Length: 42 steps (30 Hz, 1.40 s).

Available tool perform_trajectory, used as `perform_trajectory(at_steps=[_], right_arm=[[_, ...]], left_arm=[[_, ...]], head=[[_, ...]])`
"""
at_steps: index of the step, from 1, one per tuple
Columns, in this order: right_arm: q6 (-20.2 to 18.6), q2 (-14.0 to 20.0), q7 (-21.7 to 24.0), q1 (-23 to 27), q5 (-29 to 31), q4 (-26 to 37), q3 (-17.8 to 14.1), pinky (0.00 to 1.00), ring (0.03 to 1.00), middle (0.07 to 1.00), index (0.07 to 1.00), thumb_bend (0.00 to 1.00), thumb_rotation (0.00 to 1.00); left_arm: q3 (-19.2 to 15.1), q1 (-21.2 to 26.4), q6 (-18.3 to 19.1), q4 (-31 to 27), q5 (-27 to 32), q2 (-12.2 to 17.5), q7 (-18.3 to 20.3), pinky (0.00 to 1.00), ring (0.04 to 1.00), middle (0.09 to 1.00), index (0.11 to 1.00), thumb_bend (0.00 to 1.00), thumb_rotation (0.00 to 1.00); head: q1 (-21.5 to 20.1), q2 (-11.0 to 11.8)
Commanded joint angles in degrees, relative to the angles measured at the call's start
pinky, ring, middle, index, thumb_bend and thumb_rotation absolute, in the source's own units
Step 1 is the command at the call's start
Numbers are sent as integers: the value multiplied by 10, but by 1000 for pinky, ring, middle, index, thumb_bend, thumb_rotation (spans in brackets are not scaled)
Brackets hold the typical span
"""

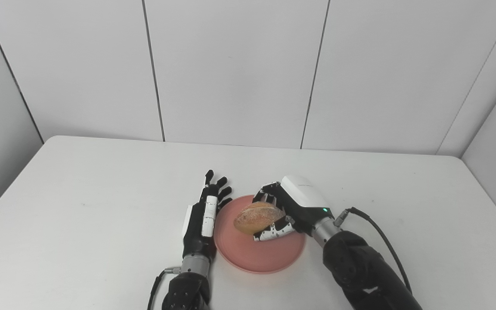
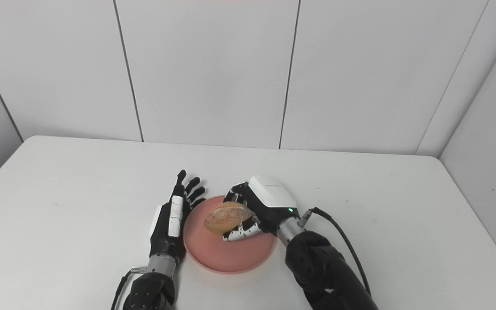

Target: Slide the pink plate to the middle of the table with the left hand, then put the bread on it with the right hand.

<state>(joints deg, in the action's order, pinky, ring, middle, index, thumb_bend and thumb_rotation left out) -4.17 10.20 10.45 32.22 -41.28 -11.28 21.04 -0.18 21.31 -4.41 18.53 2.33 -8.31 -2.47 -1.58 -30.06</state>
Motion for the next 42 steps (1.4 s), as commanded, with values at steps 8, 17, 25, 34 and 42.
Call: perform_trajectory(at_steps=[8,17,25,34,42], right_arm=[[-6,1,-3,30,-14,7,8,206,271,406,515,515,8],[-12,7,16,23,-19,21,9,270,337,429,494,517,151],[-7,15,18,21,-21,27,7,605,672,702,714,992,583],[5,18,4,24,-23,25,6,611,715,755,765,1000,668],[7,10,-17,19,-17,36,-2,594,709,752,769,1000,713]], left_arm=[[-1,-10,15,-6,6,-6,-1,848,889,924,1000,926,956],[-3,-11,17,-6,9,-6,-1,860,887,917,1000,926,954],[-2,-10,18,-5,10,-6,0,873,897,922,1000,933,954],[-3,-10,17,-4,14,-5,4,851,906,926,1000,922,953],[-5,-6,14,-7,16,-3,4,829,904,939,1000,909,950]], head=[[2,-4],[-1,-5],[-2,-4],[-4,-3],[-6,-4]])
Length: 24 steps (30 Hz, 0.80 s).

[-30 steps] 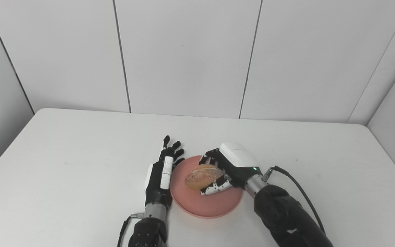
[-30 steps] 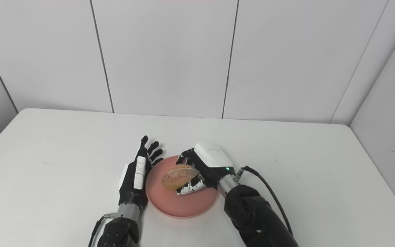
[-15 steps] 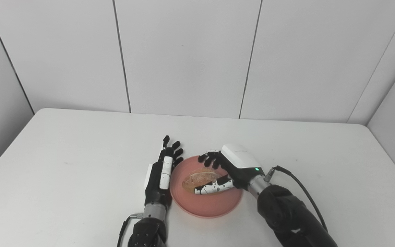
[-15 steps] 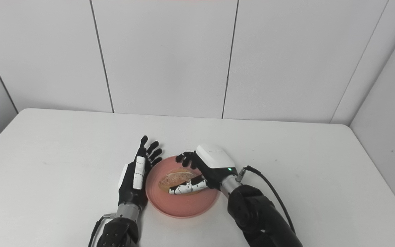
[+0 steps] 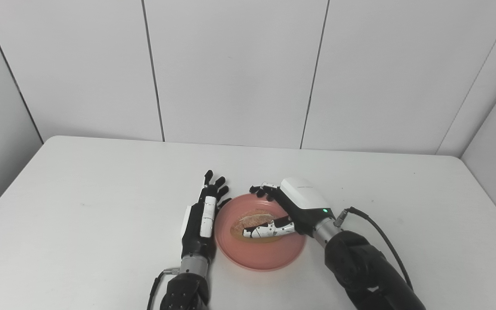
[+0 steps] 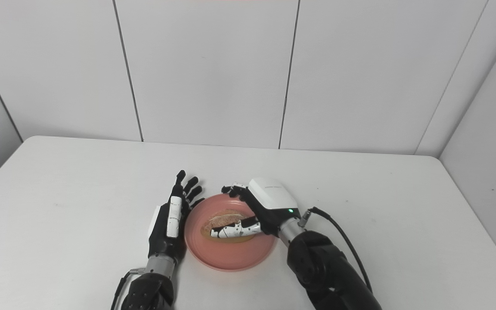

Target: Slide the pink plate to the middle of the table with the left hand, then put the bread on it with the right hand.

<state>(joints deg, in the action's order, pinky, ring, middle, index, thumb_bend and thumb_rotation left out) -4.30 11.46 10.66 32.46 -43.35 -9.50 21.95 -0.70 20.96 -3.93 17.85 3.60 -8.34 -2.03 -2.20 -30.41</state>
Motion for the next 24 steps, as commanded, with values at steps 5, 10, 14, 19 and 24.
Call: perform_trajectory(at_steps=[5,10,14,19,24], right_arm=[[35,-33,-74,0,69,15,-59,527,628,696,727,884,809],[107,-84,-137,-22,198,-18,-140,673,749,769,757,812,938],[175,-115,-174,-30,275,-58,-186,744,813,825,820,772,997],[226,-148,-223,-40,323,-115,-227,840,873,872,877,721,1000],[222,-167,-214,-46,403,-165,-257,987,977,971,994,769,1000]], left_arm=[[5,13,-28,17,-39,6,-27,829,874,921,1000,867,982],[2,32,-73,40,-67,12,-51,943,894,926,1000,832,979],[6,45,-101,63,-89,20,-65,997,961,954,1000,857,999],[19,56,-107,84,-133,30,-93,1000,998,979,979,897,1000],[24,63,-100,92,-138,28,-104,1000,1000,996,980,925,1000]], head=[[0,-2],[-2,-4],[-1,-5],[-5,-6],[0,-9]])
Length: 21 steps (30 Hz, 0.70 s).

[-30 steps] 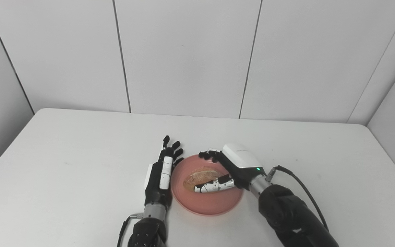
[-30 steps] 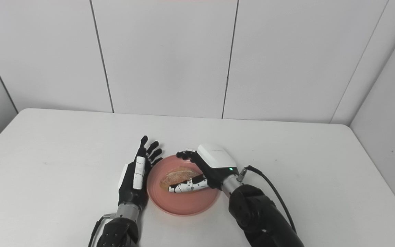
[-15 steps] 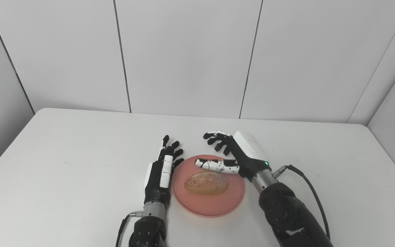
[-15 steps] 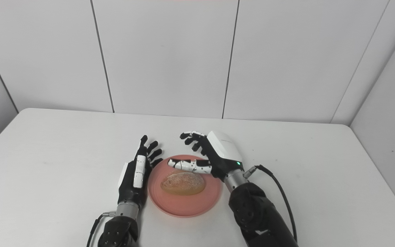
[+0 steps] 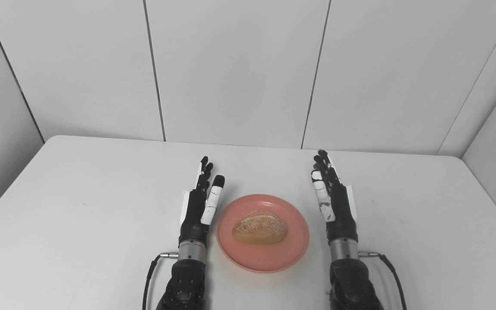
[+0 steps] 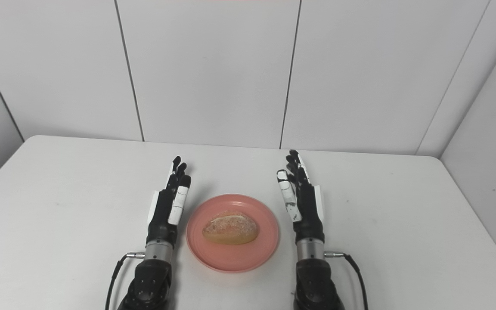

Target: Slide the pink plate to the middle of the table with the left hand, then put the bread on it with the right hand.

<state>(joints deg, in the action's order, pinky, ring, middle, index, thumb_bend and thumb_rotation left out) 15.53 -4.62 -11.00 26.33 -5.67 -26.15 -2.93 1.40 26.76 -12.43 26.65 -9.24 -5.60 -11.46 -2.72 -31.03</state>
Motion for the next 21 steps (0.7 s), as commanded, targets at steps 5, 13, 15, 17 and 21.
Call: perform_trajectory(at_steps=[5,13,15,17,21], right_arm=[[35,-19,6,16,69,-57,-26,1000,1000,997,1000,809,1000],[45,-24,-3,5,69,-96,-21,1000,1000,1000,1000,856,1000],[45,-24,-1,0,67,-97,-18,1000,1000,1000,1000,863,1000],[45,-25,1,-7,65,-94,-14,1000,1000,1000,1000,858,1000],[48,-24,0,-17,54,-91,-4,1000,1000,1000,1000,848,1000]], left_arm=[[5,-1,21,-9,0,-3,6,1000,1000,1000,1000,915,1000],[9,-20,69,-46,31,-15,32,1000,1000,1000,1000,883,1000],[7,-27,81,-56,38,-22,30,1000,1000,1000,1000,879,1000],[5,-31,92,-61,44,-26,28,1000,1000,1000,1000,886,1000],[1,-34,115,-74,51,-31,26,1000,1000,1000,1000,889,1000]], head=[[3,-6],[-5,-9],[-6,-10],[-5,-11],[-6,-13]])
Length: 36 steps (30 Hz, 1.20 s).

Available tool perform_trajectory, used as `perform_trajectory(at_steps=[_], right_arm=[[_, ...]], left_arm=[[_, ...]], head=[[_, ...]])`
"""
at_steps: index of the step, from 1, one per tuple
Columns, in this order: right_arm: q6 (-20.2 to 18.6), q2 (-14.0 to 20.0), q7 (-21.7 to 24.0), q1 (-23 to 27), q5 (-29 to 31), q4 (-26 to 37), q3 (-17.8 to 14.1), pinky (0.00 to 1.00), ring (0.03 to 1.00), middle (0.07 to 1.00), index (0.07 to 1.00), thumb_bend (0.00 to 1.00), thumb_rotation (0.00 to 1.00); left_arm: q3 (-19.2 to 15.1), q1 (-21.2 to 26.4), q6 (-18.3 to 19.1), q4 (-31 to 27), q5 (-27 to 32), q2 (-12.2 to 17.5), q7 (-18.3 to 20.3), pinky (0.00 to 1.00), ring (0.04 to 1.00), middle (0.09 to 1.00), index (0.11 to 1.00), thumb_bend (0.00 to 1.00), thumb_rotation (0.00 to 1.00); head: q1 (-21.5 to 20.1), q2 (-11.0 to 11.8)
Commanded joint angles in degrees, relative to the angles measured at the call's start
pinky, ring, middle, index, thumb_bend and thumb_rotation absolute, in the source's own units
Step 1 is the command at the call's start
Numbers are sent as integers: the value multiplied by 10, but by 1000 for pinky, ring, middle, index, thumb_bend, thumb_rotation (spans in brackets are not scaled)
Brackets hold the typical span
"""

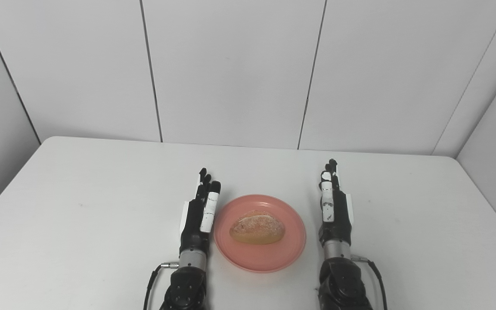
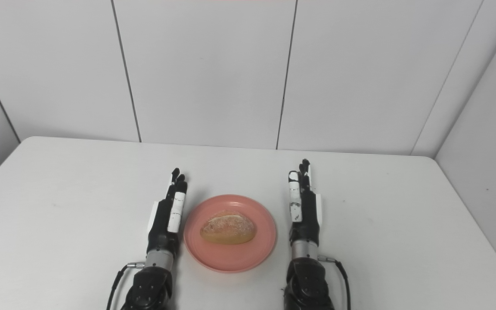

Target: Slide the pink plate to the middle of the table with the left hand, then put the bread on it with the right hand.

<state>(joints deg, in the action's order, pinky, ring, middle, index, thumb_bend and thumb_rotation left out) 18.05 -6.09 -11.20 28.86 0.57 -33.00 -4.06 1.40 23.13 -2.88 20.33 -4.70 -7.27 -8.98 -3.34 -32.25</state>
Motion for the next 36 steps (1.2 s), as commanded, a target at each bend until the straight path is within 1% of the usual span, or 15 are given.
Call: perform_trajectory(at_steps=[1,3,7,13,16,19,22,25,27,28,31,34,36], right_arm=[[24,-9,3,-44,-8,-22,9,1000,1000,1000,1000,845,1000],[22,-9,4,-46,-8,-22,10,1000,1000,999,999,826,1000],[17,-8,5,-50,-10,-19,14,1000,1000,992,994,831,1000],[14,-9,14,-53,-1,-17,14,1000,1000,983,981,814,1000],[7,-11,13,-56,1,-12,13,1000,1000,982,978,826,1000],[-6,-15,16,-59,10,-4,10,1000,1000,981,981,815,1000],[-34,-18,15,-61,22,10,6,1000,1000,989,990,812,1000],[-72,-19,10,-64,21,30,5,1000,1000,999,998,797,1000],[-104,-18,4,-64,15,43,6,1000,1000,1000,1000,784,1000],[-130,-19,0,-63,13,54,5,1000,1000,1000,1000,772,1000],[-182,-23,-8,-61,13,79,1,1000,1000,1000,1000,741,1000],[-219,-26,-12,-55,12,98,-2,1000,1000,1000,1000,697,1000],[-233,-25,-13,-52,8,105,-1,1000,1000,1000,1000,680,1000]], left_arm=[[0,2,24,-13,6,-16,0,1000,1000,1000,1000,889,1000],[-1,2,28,-14,8,-16,-1,1000,1000,1000,1000,881,1000],[-3,4,24,-8,13,-15,-1,1000,1000,1000,1000,877,1000],[-5,6,-19,8,7,-12,-10,1000,1000,1000,1000,886,1000],[-5,6,-26,10,7,-11,-10,1000,1000,1000,1000,870,1000],[-4,5,-32,11,6,-10,-10,1000,1000,1000,1000,866,1000],[-3,5,-37,11,3,-9,-11,1000,1000,1000,1000,873,1000],[-4,6,-38,15,6,-8,-9,1000,1000,1000,1000,879,1000],[-5,6,-37,17,6,-8,-10,1000,1000,1000,1000,884,1000],[-4,6,-37,17,6,-8,-10,1000,1000,1000,1000,884,1000],[-3,6,-36,16,5,-8,-10,1000,1000,1000,1000,881,1000],[-3,6,-36,15,7,-9,-9,1000,1000,1000,1000,876,1000],[-4,5,-33,13,9,-10,-8,1000,1000,1000,1000,870,1000]], head=[[0,-1],[0,-1],[-1,0],[-4,1],[-6,1],[-8,0],[-10,0],[-10,0],[-11,0],[-12,0],[-12,0],[-12,-1],[-12,-1]])
